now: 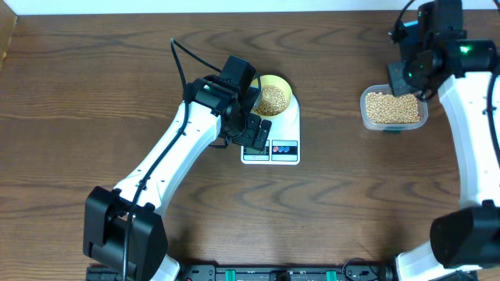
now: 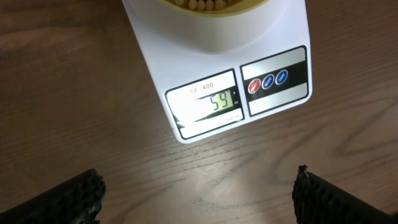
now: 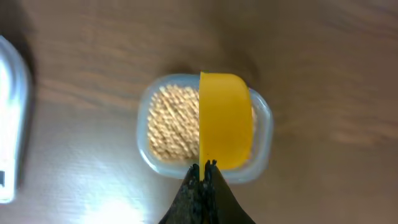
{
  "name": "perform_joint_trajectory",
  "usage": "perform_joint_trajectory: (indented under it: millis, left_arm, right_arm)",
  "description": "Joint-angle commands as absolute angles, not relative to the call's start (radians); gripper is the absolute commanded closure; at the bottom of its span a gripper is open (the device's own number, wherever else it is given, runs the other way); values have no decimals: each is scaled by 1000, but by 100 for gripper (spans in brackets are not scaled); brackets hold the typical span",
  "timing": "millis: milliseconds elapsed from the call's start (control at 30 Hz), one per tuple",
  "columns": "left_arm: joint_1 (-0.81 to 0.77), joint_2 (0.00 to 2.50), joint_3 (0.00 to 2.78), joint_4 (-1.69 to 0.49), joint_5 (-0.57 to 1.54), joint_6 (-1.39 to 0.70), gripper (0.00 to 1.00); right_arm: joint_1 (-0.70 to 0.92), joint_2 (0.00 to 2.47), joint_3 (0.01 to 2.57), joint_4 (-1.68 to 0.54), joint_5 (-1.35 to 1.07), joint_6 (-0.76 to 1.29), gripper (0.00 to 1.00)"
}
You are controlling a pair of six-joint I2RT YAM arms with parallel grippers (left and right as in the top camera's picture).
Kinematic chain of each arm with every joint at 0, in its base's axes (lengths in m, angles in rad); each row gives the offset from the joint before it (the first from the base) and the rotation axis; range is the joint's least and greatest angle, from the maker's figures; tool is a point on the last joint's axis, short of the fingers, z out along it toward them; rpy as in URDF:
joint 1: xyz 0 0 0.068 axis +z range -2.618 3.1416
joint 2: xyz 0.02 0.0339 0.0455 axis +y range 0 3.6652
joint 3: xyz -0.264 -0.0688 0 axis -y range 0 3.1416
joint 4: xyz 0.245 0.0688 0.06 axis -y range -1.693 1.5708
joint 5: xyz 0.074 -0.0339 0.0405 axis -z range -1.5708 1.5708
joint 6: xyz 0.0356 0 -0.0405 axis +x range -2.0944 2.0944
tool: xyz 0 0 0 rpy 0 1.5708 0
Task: Scoop item into bowl and weigh 50g on scale
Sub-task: 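Lift the filled scoop up out of the tub, right gripper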
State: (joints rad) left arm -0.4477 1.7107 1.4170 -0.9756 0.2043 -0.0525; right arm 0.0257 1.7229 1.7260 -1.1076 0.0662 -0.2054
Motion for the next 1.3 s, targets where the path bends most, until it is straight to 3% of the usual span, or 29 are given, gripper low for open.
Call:
perform_joint_trajectory:
  millis: [0, 367, 1000, 1267]
  left_arm:
    - [-444, 1719, 1414, -978, 205, -58, 2]
    - [-444, 1719, 1414, -978, 205, -58, 2]
    - [-444, 1719, 1414, -978, 205, -58, 2]
    - [-444, 1719, 1414, -978, 205, -58, 2]
  right_arm:
    - [35, 1719, 1738, -1036, -157, -173, 99]
    - [51, 1719, 1861, -803, -369, -196, 99]
    - [76, 1750, 1863, 5, -395, -289, 99]
    - [76, 1753, 1862, 55, -395, -368, 99]
